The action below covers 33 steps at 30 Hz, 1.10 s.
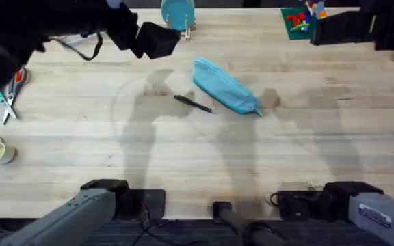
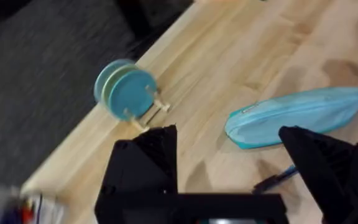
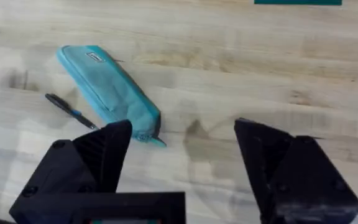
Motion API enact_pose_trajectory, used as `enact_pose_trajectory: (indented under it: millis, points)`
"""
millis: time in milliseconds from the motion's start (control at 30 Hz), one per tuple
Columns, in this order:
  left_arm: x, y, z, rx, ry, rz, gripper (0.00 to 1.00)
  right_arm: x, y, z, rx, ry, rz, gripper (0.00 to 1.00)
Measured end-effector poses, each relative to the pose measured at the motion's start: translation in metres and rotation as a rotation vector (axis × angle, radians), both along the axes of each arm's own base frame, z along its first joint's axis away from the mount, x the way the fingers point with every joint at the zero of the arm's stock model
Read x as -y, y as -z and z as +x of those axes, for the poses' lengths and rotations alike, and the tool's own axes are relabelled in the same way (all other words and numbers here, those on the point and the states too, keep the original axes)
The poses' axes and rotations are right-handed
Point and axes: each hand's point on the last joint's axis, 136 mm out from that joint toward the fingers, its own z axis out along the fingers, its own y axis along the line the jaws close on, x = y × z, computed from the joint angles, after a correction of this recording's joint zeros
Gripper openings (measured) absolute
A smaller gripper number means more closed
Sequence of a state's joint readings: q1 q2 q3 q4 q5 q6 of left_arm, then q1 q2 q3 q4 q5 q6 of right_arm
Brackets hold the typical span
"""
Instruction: Unzip the bag, pick up the pens from the table one at a time and place them inside, then zip the bag closed.
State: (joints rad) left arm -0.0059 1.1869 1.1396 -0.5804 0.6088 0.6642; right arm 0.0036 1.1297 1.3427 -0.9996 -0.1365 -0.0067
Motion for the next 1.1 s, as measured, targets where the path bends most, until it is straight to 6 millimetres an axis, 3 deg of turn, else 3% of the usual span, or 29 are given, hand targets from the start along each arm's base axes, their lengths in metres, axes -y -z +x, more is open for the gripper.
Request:
enact_pose_trajectory:
  millis: [200, 400, 1100]
  points:
    - [0.018, 0.027, 0.007, 0.022, 0.214, 0.045, 0.992, -0.002, -0.002, -0.005, -0.01, -0.007, 0.012, 0.996]
    - [0.026, 0.054, 0.017, 0.025, 0.318, 0.066, 0.993, -0.004, -0.002, -0.005, -0.01, -0.014, 0.022, 0.997]
    - [0.033, 0.072, 0.021, 0.072, 0.433, 0.089, 0.993, -0.007, -0.002, -0.005, -0.011, -0.024, 0.033, 0.997]
